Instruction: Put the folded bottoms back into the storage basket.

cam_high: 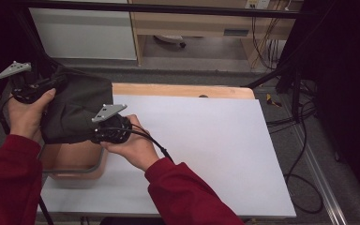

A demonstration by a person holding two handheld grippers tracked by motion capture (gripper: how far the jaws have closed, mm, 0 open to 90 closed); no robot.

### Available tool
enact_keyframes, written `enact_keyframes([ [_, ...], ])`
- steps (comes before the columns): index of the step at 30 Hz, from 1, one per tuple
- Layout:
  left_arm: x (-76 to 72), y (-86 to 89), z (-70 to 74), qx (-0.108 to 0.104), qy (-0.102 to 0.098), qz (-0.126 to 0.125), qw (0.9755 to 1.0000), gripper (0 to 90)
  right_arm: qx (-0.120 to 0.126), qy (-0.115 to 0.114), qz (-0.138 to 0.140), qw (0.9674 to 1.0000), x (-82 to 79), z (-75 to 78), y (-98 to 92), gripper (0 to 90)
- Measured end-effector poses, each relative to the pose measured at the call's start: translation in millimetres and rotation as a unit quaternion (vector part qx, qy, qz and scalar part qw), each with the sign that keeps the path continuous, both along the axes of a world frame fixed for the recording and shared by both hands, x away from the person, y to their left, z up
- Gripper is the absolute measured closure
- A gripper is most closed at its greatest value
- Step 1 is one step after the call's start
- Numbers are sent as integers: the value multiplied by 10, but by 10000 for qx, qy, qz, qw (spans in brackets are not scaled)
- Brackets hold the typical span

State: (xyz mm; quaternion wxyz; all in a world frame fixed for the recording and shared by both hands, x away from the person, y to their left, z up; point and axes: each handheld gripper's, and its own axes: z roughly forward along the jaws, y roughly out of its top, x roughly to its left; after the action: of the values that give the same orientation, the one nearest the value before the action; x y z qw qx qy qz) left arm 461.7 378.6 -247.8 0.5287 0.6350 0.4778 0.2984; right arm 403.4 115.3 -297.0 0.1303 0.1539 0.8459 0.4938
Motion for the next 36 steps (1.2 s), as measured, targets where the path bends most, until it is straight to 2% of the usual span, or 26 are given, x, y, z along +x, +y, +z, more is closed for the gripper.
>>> enact_keyframes([
  [11, 1, 85, -60, -18, 41, 66, 10000, 840, -11, 22, 13, 10000, 12, -53, 98, 644],
  [22, 5, 163, -179, -50, 122, 127, 9998, 840, -92, 82, 55, 9999, 24, -125, 175, 644],
  [36, -1, 206, -260, -79, 180, 149, 9997, 840, -133, 113, 71, 9998, 20, -186, 221, 644],
])
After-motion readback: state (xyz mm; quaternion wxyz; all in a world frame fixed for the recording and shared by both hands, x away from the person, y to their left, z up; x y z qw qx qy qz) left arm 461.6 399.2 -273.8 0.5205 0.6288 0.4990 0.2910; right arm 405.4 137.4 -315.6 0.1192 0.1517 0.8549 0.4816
